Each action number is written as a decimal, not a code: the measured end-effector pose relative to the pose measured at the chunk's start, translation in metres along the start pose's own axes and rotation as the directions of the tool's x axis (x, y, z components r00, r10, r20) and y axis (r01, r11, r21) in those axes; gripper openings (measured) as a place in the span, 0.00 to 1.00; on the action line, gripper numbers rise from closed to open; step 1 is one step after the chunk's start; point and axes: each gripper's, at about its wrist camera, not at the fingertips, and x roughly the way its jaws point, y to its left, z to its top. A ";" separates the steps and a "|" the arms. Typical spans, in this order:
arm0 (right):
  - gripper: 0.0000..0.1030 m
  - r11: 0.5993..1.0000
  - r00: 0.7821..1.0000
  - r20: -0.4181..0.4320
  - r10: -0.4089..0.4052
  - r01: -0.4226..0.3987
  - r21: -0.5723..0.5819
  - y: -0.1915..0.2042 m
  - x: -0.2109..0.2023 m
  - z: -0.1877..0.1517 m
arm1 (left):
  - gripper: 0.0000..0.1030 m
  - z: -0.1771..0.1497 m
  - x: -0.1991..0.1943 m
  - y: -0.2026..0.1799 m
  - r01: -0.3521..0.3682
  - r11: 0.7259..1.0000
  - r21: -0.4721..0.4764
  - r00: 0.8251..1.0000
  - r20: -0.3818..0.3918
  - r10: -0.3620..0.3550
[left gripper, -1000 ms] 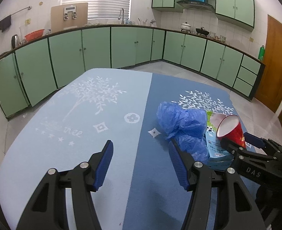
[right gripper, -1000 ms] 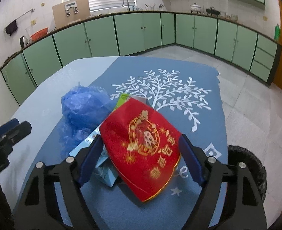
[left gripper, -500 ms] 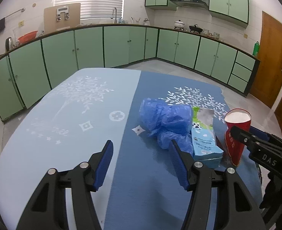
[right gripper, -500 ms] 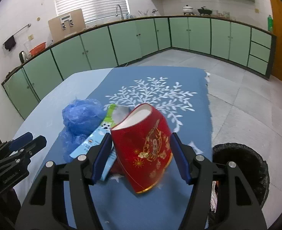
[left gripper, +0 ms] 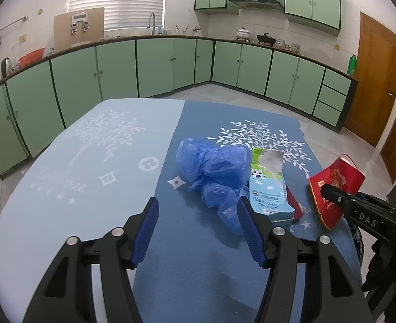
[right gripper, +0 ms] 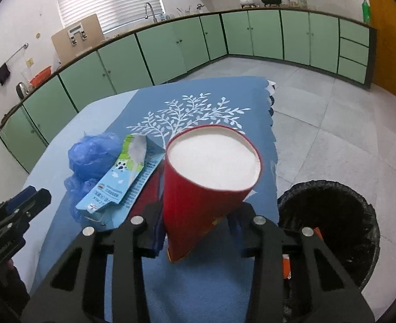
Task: Collect trash
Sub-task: 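Grasp the red paper cup with the right gripper and lift it toward the bin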
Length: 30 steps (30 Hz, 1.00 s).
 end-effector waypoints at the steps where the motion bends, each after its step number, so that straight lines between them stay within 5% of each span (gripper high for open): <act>1: 0.34 1.000 1.000 0.003 0.000 0.000 -0.003 0.000 -0.001 0.000 | 0.58 0.000 0.000 0.000 0.003 1.000 0.001 1.000 0.001 -0.003; 16: 0.34 0.998 0.998 0.036 -0.049 0.050 -0.033 -0.019 -0.029 0.002 | 0.58 -0.001 0.005 -0.055 0.125 0.991 0.038 0.992 -0.014 -0.124; 30: 0.34 0.998 0.999 0.028 -0.045 0.046 -0.035 -0.025 -0.023 -0.001 | 0.57 -0.003 0.045 -0.071 0.093 0.994 0.056 0.993 -0.084 -0.088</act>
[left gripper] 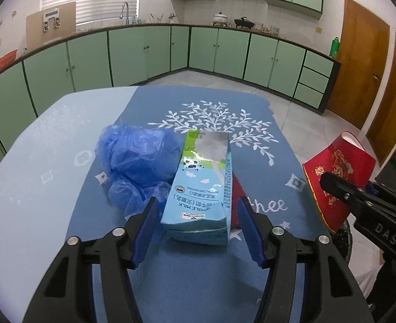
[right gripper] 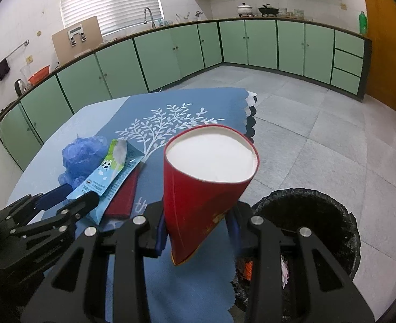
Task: Collect trash
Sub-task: 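Grasp the red paper cup with the right gripper and lift it toward the bin, then grasp the milk carton with the left gripper while the right gripper holds the red cup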
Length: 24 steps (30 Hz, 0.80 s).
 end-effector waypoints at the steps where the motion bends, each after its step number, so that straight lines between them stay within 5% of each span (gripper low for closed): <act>1: 0.34 1.000 1.000 -0.002 -0.001 0.001 -0.001 0.000 0.001 0.000 | 0.57 0.000 0.003 0.000 0.002 1.000 -0.004 1.000 -0.006 -0.002; 7: 0.34 1.000 1.000 -0.011 -0.005 0.005 -0.001 0.000 0.005 0.000 | 0.45 0.001 0.008 -0.002 0.006 1.000 -0.006 1.000 -0.022 -0.006; 24: 0.34 1.000 1.000 0.022 -0.002 0.002 -0.010 0.000 -0.015 0.003 | 0.45 -0.004 -0.038 -0.006 0.020 1.000 0.014 0.999 0.043 -0.021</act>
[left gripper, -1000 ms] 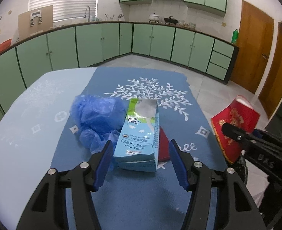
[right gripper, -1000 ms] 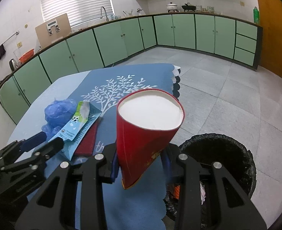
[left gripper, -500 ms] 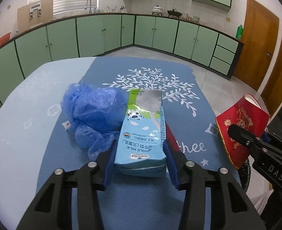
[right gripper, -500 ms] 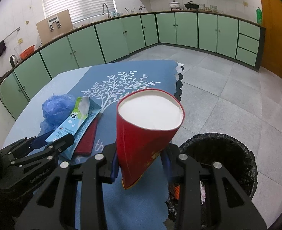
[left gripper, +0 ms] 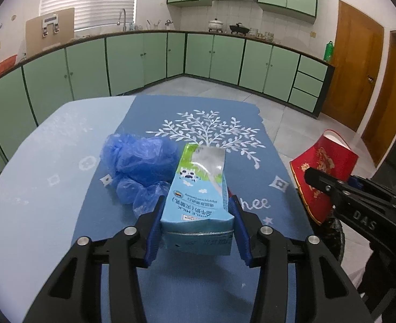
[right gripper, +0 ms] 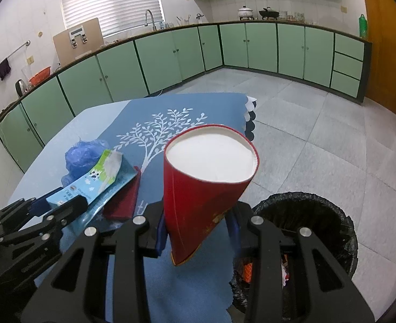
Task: Collect trash
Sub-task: 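Grasp the milk carton with the left gripper while the right gripper holds the red cup, then carry cup and carton over the black bin and open both grippers, dropping them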
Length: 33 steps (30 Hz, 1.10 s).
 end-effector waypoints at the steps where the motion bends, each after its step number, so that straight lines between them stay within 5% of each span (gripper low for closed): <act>1: 0.34 1.000 1.000 0.001 0.000 0.000 -0.003 0.000 -0.002 0.000 | 0.45 0.000 -0.002 0.000 0.005 1.000 -0.001 1.000 0.001 -0.005; 19: 0.34 1.000 1.000 -0.026 -0.005 0.005 0.003 -0.004 -0.008 -0.013 | 0.52 -0.020 0.036 -0.017 0.014 0.999 0.030 0.990 -0.141 -0.010; 21: 0.34 1.000 1.000 -0.028 -0.006 0.006 0.004 -0.004 -0.007 -0.013 | 0.45 -0.020 0.037 -0.016 0.017 1.000 0.018 0.990 -0.137 -0.015; 33: 0.34 1.000 1.000 -0.007 -0.006 0.006 -0.001 -0.002 -0.019 -0.014 | 0.44 -0.002 0.000 -0.018 0.021 1.000 0.003 0.999 -0.024 -0.021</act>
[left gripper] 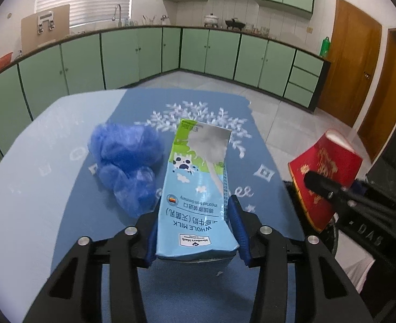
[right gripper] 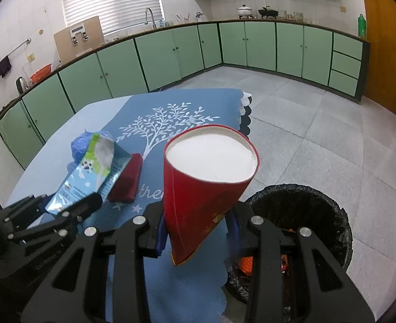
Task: Collect trash
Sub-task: 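Carry cup and carton over the black bin and open both grippers, dropping them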
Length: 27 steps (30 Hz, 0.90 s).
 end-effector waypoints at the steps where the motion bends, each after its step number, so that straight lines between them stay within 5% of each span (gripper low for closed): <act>1: 0.34 1.000 1.000 0.004 0.000 0.000 0.000 -0.001 -0.002 0.000 | 0.44 0.002 -0.004 0.000 0.004 1.000 0.000 1.000 0.010 -0.003; 16: 0.34 0.999 0.998 0.059 -0.024 0.022 0.032 -0.021 -0.042 -0.008 | 0.44 0.017 -0.030 -0.030 0.048 0.998 0.040 0.996 0.079 -0.051; 27: 0.34 0.991 0.991 0.071 -0.109 0.103 0.084 -0.072 -0.066 -0.017 | 0.44 0.025 -0.024 -0.073 0.123 0.987 0.099 0.989 0.075 -0.130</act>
